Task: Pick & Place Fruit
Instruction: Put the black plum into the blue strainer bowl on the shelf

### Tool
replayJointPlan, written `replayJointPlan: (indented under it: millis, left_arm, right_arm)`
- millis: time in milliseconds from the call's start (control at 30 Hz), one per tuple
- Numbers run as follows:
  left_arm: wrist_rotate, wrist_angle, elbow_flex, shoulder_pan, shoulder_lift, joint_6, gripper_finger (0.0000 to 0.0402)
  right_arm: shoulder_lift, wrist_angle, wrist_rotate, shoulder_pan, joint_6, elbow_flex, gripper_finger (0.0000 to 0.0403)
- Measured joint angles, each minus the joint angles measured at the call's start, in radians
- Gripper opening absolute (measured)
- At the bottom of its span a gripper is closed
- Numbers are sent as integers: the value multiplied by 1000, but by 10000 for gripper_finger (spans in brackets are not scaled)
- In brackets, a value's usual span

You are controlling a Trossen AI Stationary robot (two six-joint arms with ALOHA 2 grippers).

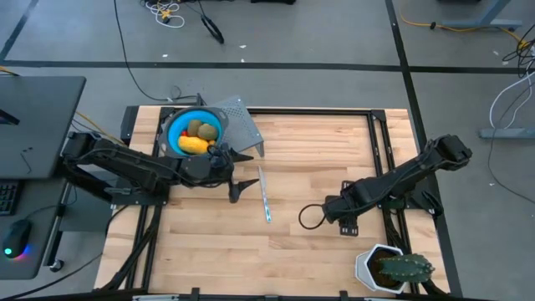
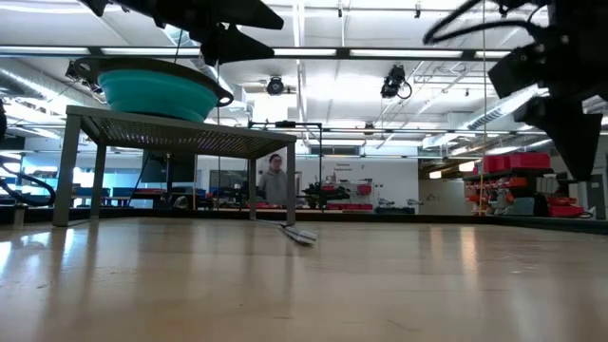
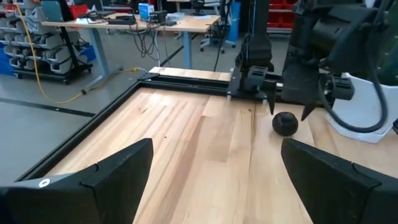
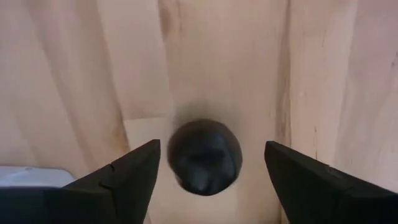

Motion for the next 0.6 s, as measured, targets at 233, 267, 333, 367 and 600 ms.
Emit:
replayJointPlan:
  millis: [233,267,333,367,600]
  left_arm:
    - [0,-14,0,-4,0,-2,363]
    - [0,-14,0,-5,0,-2,363]
    - [0,-16,0,-5,0,-3,363]
    - [0,-16,0,-5,0,-3,363]
    - [0,-20,0,-5,0,-3,363]
  right_arm:
    - [0,4,-25,0,39,-80,357]
    - [0,9,-27,0,48,-89,364]
    - [0,23,-33,0,64,-100,376]
    - [0,32,-40,1,68,-105,379]
    - [0,129,-54,14,90,-173,383]
